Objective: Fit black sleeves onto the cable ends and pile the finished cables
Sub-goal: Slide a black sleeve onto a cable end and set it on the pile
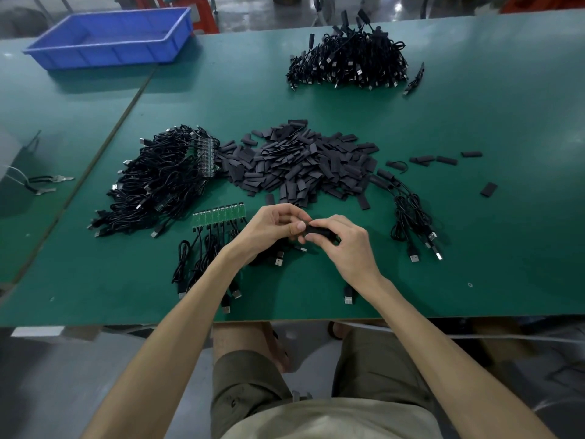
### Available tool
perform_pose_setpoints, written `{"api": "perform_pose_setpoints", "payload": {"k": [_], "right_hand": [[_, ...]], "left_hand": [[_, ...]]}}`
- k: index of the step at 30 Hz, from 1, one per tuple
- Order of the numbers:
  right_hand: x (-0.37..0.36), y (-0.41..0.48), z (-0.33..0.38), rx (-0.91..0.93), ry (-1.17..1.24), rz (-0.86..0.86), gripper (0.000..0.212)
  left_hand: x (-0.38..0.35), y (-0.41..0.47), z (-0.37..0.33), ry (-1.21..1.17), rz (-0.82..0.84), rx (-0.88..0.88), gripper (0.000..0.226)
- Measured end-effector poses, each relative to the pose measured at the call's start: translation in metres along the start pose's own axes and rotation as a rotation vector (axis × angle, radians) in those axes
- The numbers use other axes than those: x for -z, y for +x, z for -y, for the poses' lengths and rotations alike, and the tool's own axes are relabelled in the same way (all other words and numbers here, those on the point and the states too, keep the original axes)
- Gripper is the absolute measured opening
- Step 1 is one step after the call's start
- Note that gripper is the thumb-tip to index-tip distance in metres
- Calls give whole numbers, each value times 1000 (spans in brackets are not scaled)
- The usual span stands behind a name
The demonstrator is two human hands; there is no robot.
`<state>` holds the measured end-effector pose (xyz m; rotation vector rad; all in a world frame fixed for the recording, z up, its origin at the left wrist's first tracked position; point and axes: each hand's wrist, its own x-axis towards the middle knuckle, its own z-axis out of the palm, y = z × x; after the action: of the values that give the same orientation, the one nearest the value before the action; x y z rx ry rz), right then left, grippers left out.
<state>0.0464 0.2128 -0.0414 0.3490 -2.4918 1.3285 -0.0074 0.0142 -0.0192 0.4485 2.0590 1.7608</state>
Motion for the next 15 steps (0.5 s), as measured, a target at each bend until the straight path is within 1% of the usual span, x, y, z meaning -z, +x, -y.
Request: {"api": "perform_pose_setpoints", "payload": {"k": [4, 10, 15], "right_hand": [[1, 0, 4, 23, -25, 13, 25], [1, 0, 4, 9, -33, 29, 23], [0, 2, 1, -37, -108, 86, 29]], "left_hand": [[-2, 2, 0, 29, 0, 7, 23], [-4, 3, 0, 60, -8, 21, 25], [-5, 1, 1, 103, -89, 2, 18]]}}
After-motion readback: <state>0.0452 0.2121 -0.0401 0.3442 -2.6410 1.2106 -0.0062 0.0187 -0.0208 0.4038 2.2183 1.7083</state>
